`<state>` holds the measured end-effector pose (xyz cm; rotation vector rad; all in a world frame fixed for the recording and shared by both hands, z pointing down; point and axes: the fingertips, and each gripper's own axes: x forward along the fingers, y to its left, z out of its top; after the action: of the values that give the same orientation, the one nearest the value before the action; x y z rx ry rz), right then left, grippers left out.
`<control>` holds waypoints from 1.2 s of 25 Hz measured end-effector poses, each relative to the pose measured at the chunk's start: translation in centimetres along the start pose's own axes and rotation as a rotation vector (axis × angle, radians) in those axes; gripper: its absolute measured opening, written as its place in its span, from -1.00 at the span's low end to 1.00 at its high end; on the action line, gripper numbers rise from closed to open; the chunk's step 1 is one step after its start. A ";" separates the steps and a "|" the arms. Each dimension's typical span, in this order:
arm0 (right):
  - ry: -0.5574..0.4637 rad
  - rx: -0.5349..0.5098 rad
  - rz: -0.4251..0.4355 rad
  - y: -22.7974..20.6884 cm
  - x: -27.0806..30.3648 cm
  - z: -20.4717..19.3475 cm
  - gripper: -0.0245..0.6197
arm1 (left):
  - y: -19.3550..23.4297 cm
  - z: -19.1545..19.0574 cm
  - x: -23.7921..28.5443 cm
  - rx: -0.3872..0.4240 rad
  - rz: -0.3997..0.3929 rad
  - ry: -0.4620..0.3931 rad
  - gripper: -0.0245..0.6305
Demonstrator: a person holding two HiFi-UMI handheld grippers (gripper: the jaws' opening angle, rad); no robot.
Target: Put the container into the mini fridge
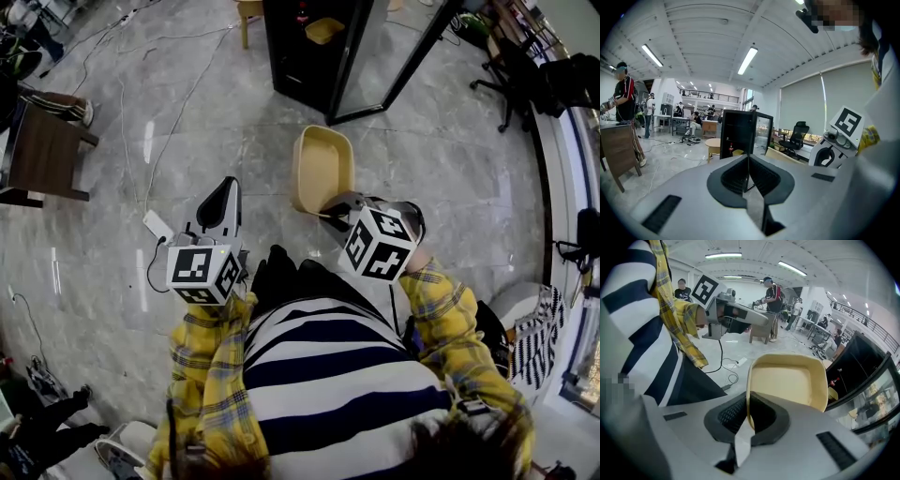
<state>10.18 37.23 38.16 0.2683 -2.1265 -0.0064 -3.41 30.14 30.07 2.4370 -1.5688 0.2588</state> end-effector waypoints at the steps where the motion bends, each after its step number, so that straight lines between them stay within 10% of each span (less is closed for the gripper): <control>1: 0.001 0.000 0.001 -0.1 0.0 -0.1 -0.83 | -0.1 0.0 0.0 0.000 0.001 0.003 -0.87; 30: 0.046 -0.010 0.045 -4.3 1.5 -0.8 -0.83 | 0.7 0.3 5.6 -0.021 -0.011 0.006 -0.87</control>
<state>10.93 32.82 39.35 0.2130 -2.0854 0.0156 -1.74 24.89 31.39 2.4259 -1.5470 0.2468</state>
